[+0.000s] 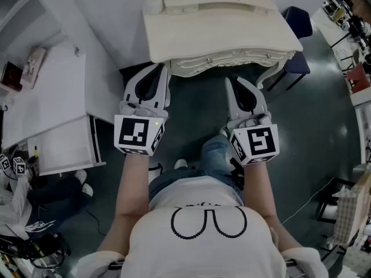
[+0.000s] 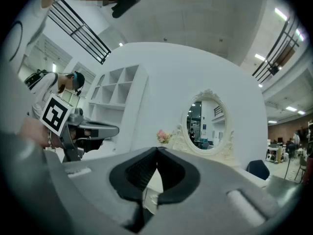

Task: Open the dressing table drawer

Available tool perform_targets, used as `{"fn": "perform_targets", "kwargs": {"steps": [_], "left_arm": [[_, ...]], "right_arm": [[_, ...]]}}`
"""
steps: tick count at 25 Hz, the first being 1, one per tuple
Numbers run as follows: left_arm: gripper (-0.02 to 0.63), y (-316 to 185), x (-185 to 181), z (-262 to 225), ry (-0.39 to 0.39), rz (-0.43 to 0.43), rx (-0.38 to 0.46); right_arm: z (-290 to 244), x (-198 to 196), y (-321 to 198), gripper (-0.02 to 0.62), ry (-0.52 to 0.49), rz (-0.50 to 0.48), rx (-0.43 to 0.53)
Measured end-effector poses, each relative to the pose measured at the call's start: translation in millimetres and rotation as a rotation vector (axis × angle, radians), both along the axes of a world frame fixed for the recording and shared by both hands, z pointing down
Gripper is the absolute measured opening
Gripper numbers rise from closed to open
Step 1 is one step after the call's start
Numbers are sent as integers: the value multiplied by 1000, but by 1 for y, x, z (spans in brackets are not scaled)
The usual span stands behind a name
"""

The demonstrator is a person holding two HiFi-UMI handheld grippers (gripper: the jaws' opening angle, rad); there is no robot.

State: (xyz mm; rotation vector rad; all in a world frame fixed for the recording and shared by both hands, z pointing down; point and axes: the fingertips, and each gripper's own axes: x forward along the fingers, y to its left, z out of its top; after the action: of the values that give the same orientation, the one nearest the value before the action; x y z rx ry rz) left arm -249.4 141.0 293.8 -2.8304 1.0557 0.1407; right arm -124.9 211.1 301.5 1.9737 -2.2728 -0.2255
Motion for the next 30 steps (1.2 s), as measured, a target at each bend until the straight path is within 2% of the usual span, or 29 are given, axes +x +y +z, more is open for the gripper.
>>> {"fn": "perform_targets", "kwargs": {"steps": [9, 14, 24, 30], "left_arm": [[-2, -19, 18, 6, -22, -23, -10], [-2, -46, 43, 15, -37, -61, -26], [-2, -122, 138, 8, -65, -132, -36], [-2, -170, 194, 9, -47, -212, -58]], "right_arm": [[4, 14, -25, -3, -10, -39, -16], [6, 41, -55, -3, -28, -74, -12], [5, 139, -139, -2, -57, -146, -43], [2, 187, -186, -2, -30, -251, -62]]}}
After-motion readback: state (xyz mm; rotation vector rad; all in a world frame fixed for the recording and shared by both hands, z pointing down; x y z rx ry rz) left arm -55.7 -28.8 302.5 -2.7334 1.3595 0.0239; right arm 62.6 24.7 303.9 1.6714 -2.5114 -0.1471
